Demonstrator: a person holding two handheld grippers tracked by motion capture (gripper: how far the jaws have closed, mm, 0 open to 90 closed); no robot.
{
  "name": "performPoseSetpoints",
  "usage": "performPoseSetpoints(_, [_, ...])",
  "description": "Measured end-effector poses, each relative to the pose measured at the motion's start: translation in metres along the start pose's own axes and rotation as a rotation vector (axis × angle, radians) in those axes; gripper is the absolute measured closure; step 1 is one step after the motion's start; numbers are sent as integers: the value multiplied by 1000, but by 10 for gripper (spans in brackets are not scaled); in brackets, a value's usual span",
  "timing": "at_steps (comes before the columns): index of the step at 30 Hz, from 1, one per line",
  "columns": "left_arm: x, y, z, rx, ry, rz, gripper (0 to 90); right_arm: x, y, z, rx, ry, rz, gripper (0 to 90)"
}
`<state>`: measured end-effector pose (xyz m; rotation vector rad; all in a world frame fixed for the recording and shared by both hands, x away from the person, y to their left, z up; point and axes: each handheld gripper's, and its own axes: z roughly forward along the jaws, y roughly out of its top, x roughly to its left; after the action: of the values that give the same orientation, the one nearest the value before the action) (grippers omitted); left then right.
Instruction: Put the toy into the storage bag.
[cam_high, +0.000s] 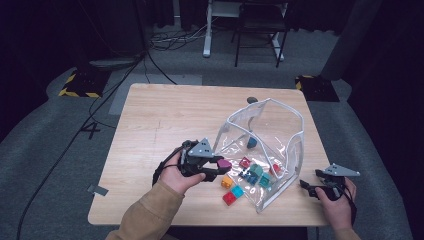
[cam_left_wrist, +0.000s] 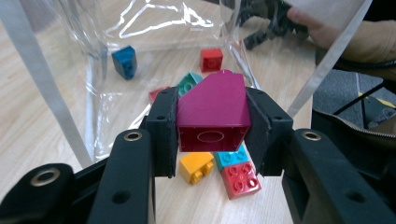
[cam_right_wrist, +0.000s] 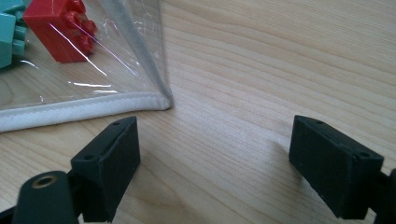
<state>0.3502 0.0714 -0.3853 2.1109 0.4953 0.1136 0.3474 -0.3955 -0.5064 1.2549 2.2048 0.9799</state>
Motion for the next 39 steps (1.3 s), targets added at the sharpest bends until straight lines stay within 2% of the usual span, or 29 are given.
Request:
performPoseSetpoints(7, [2,15,-4,-16,-6,3,589,0,0,0,0,0,0,165])
performPoseSetpoints(13, [3,30,-6,-25,-3,22,589,0,0,0,0,-1,2,165])
performPoseSetpoints(15, [4,38,-10,-37,-5,25,589,0,0,0,0,-1,2,165])
performPoseSetpoints(25, [12,59,-17,-92,-13,21,589,0,0,0,-2,-5,-7,165])
performPoseSetpoints(39, [18,96,-22,-121,9,56,589,0,0,0,-2,-4,-6,165])
